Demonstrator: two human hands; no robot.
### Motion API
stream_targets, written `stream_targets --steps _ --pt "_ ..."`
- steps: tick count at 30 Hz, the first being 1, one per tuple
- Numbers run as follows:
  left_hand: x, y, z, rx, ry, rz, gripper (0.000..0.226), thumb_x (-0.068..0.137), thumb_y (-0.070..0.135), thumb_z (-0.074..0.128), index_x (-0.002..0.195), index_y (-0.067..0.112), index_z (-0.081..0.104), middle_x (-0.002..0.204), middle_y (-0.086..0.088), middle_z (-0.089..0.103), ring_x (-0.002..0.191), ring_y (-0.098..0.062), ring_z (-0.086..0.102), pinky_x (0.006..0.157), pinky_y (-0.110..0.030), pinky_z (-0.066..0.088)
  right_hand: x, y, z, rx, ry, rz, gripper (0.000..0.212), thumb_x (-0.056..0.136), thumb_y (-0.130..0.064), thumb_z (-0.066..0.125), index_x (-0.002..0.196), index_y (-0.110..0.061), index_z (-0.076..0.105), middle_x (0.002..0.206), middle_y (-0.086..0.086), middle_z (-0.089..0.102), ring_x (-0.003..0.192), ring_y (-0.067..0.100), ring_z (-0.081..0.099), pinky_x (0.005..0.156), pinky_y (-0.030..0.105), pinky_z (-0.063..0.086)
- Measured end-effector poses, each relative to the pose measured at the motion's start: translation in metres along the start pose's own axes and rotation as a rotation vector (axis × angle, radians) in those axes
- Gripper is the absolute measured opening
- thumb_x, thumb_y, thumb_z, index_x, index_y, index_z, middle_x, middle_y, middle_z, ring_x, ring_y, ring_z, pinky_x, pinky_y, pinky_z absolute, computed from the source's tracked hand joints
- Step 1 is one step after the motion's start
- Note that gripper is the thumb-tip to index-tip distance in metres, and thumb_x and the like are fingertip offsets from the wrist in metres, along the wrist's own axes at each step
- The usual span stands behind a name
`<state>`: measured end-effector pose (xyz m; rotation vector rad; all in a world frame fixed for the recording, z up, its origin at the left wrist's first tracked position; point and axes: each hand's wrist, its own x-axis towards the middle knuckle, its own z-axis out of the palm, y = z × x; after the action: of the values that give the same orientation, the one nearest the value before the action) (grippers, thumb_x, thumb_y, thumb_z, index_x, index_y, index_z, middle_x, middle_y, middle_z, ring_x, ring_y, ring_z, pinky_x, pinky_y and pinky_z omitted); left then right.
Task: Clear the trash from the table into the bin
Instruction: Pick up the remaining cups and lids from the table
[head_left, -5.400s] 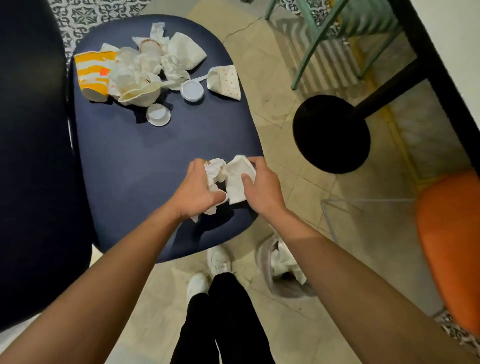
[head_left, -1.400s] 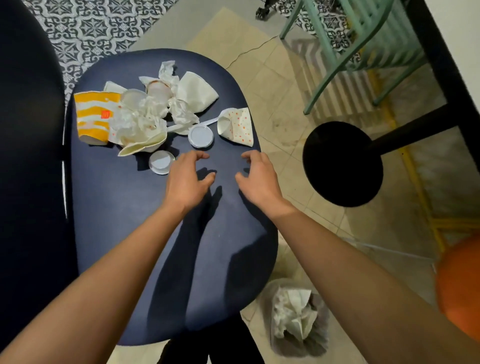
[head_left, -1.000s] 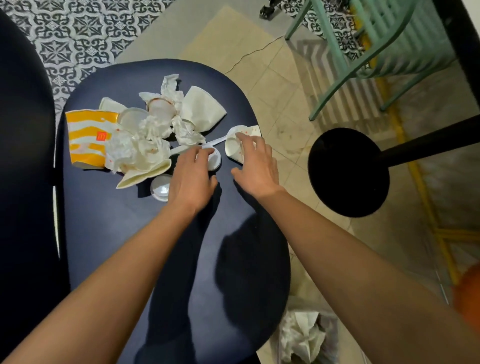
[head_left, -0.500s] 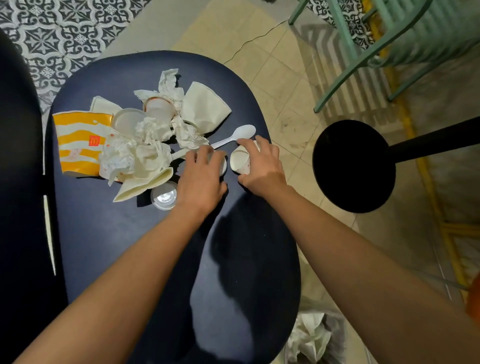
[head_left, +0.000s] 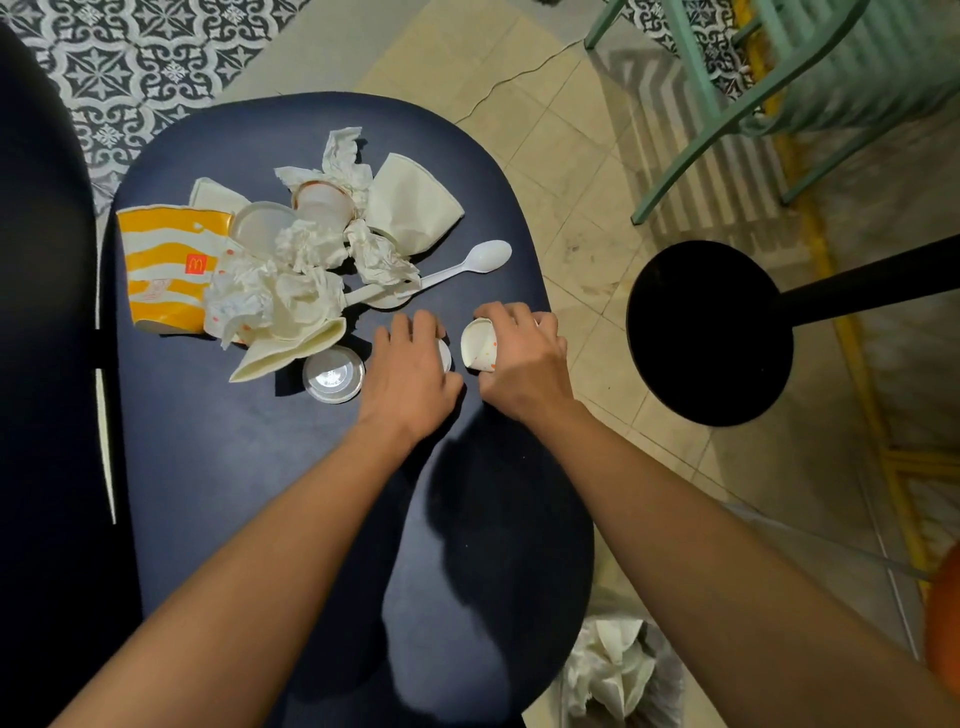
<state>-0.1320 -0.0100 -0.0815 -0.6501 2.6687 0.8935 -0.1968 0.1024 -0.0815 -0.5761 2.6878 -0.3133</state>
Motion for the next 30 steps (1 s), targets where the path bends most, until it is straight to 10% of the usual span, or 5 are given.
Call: stream_targets --steps 5,30 --pt "-0.015 0.000 0.001 -0.122 0.024 -0.033 0.042 0.080 0.020 0.060 0.116 0.009 0.043 0.118 -0.012 0.046 0.108 -0.034 0.042 0.093 -0.037 0.034 -0.019 0.008 -0.008 -0.017 0.008 -0.026 0.046 0.083 -0.015 0.059 0.127 -0.011 0.047 0.127 0.008 0.052 0.134 0.030 0.034 0.103 0.038 0.029" --pt "-0.132 0.028 -0.002 -0.301 0.126 -0.102 0.052 0.078 0.021 0.068 0.125 0.015 0.046 0.126 -0.007 0.042 0.112 -0.021 0.047 0.087 -0.025 0.037 -0.153 0.034 -0.033 0.208 0.116 0.087 0.031 0.086 -0.030 0.064 0.107 -0.012 0.051 0.103 0.007 0.064 0.094 0.026 0.060 0.069 0.034 0.048"
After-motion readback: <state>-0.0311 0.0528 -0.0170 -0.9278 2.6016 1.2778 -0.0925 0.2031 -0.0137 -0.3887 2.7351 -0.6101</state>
